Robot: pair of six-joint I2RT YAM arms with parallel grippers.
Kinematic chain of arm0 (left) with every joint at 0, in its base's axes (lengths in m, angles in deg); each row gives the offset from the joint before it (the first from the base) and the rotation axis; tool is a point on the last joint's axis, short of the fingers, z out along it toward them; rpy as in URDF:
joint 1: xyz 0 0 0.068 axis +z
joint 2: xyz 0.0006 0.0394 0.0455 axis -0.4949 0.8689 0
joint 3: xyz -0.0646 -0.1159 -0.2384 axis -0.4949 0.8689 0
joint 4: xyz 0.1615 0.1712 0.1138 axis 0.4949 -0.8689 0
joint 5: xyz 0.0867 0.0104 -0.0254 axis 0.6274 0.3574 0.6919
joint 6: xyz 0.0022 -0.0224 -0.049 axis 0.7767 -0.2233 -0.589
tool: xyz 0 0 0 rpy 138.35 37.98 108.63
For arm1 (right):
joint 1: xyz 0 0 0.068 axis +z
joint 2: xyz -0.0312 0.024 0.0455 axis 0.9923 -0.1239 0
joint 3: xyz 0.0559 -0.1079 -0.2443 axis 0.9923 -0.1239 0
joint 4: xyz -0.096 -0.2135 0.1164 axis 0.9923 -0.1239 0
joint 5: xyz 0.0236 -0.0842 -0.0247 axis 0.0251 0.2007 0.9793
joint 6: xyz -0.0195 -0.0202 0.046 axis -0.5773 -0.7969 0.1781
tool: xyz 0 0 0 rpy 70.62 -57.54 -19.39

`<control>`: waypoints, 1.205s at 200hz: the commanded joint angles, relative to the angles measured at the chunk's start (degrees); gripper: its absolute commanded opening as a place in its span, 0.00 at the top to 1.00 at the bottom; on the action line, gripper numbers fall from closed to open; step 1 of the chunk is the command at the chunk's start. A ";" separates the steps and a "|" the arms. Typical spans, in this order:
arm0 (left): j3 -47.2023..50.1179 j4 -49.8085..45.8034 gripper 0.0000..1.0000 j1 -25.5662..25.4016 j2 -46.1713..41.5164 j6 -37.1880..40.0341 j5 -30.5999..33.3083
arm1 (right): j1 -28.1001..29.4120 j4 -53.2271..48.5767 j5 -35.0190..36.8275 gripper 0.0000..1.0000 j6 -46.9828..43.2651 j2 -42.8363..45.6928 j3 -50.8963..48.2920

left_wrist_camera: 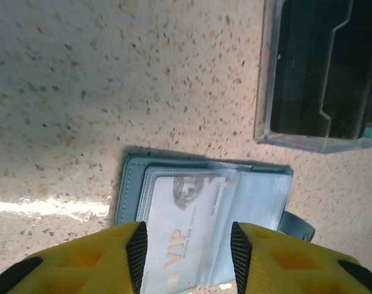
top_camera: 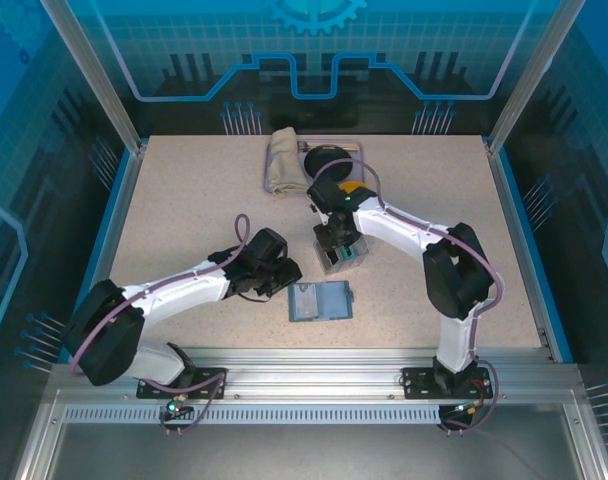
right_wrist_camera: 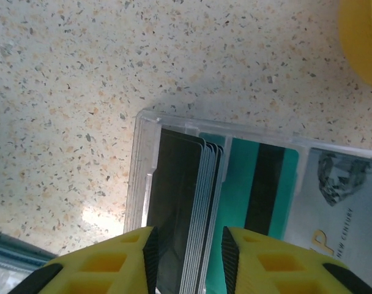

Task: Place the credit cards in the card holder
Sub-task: Pick up the credit card from the storage box.

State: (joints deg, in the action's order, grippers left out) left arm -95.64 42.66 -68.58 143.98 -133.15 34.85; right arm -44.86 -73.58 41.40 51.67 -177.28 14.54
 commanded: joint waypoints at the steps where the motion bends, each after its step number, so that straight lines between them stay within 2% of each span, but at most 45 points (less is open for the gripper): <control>1: 1.97 -2.75 0.55 1.16 -2.54 -1.49 2.59 | 1.17 -3.09 3.81 0.64 -1.31 -2.38 2.58; 21: 2.81 -2.94 0.54 1.89 -3.71 -1.58 2.69 | 1.85 -3.78 6.16 0.60 -1.28 -4.40 3.82; 76: 3.63 -2.68 0.51 2.60 -4.56 -1.99 2.29 | 4.17 -5.37 13.12 0.58 -1.49 -8.84 5.45; 110: 3.48 -2.34 0.51 2.63 -3.99 -1.91 1.79 | 5.39 -6.17 19.05 0.57 -1.57 -8.78 5.87; 137: 3.47 -2.27 0.50 2.72 -3.52 -1.78 1.55 | 5.44 -5.48 20.68 0.57 -2.00 -6.77 5.27; 185: 3.66 -2.00 0.50 2.76 -3.48 -2.03 1.23 | 5.41 -5.31 20.08 0.61 -2.63 -5.50 5.05; 241: 3.73 -1.91 0.50 2.71 -3.28 -1.96 0.94 | 5.40 -4.84 19.06 0.78 -2.46 -5.12 4.36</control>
State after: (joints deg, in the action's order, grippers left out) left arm -92.56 41.53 -66.24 140.75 -134.62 36.12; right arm -39.75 -77.58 59.98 48.94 -184.49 19.26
